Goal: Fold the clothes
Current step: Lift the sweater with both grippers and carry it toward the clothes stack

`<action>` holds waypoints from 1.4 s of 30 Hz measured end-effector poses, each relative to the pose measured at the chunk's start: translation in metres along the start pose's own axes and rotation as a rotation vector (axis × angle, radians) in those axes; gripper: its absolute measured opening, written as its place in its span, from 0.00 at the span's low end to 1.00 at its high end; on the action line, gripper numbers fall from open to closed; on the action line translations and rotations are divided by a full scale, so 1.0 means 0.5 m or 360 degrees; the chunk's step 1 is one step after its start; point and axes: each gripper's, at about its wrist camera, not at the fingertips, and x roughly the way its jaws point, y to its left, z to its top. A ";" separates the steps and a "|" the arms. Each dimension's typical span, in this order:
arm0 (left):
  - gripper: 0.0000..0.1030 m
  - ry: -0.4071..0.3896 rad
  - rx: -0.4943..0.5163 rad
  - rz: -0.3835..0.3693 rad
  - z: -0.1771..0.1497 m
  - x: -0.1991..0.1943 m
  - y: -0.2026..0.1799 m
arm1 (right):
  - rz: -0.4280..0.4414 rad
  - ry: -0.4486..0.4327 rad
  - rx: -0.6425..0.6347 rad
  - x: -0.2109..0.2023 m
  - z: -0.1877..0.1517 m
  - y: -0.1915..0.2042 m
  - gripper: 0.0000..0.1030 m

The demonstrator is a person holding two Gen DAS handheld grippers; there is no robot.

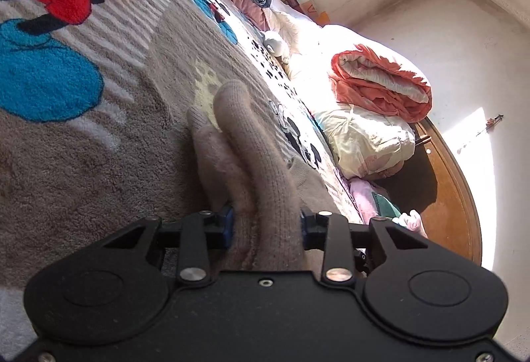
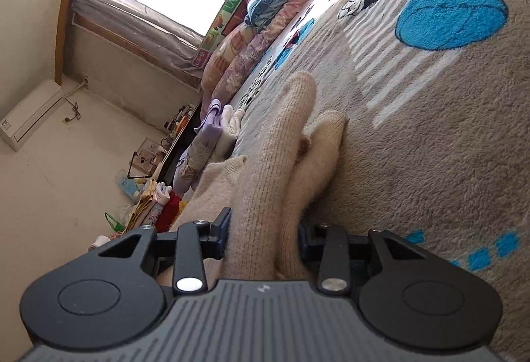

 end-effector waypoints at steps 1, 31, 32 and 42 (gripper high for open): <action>0.32 -0.0014 -0.0011 -0.0034 0.005 0.002 -0.005 | 0.0034 -0.0026 0.0024 -0.008 0.005 0.000 0.36; 0.31 0.0156 0.0013 -0.0323 -0.012 0.221 -0.207 | 0.0157 -0.0602 0.0227 -0.244 0.098 -0.094 0.33; 0.31 0.0151 0.0028 -0.0335 -0.010 0.226 -0.216 | 0.0170 -0.0634 0.0207 -0.251 0.101 -0.091 0.33; 0.30 0.0257 0.0141 -0.0292 0.065 0.390 -0.252 | 0.0108 -0.0827 0.0146 -0.241 0.202 -0.133 0.33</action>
